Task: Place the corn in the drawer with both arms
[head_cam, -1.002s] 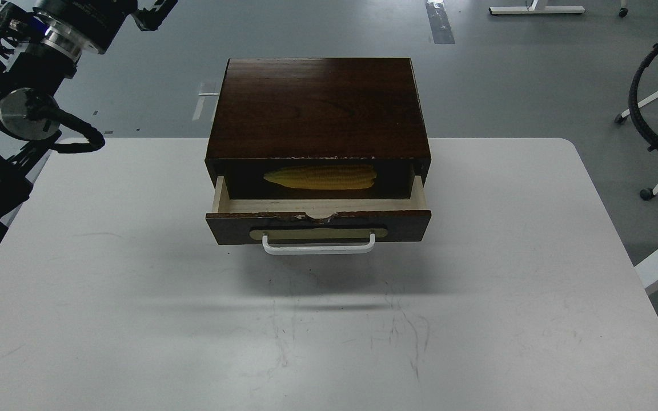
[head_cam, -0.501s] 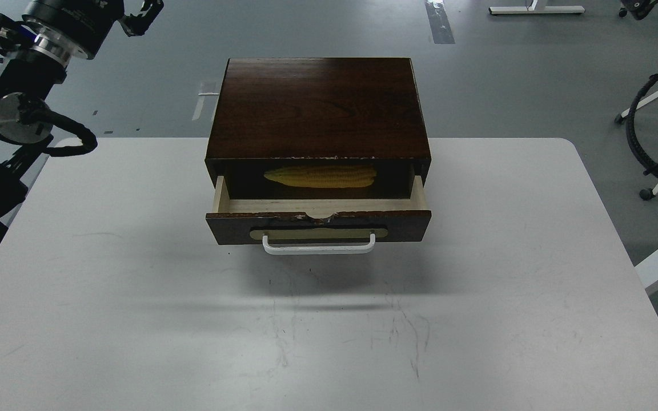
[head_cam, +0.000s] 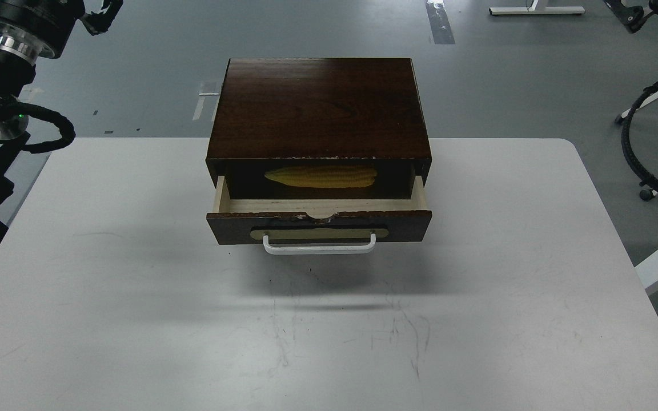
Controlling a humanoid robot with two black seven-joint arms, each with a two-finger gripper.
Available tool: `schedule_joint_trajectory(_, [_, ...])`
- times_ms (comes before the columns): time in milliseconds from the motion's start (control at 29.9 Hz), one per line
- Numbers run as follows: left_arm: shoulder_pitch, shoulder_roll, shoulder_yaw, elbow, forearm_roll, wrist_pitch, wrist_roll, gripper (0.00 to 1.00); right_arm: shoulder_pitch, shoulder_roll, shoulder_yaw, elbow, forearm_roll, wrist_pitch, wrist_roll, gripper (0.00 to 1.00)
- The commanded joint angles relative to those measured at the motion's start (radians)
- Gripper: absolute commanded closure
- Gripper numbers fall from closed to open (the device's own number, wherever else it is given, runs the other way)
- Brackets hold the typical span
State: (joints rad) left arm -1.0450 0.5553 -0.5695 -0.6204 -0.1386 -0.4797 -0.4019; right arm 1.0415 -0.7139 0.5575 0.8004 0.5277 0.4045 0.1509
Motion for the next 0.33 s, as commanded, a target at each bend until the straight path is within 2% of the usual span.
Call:
schedule_joint_trajectory(0, [0.003,-0.011,-0.001,0.002,-0.003,0.001,0.0,0.02,-0.041,0.042,0.004,-0.01,0.0,0.048,0.036,0.0])
schedule_joint_trajectory(100, [0.005,-0.014,-0.001,0.002,-0.003,0.0,0.0,0.02,-0.061,0.079,0.005,-0.042,0.0,0.054,0.065,0.0])
schedule_joint_trajectory(301, [0.01,-0.024,-0.001,0.002,-0.004,0.0,0.0,0.02,-0.067,0.134,0.012,-0.107,0.0,0.063,0.072,0.0])
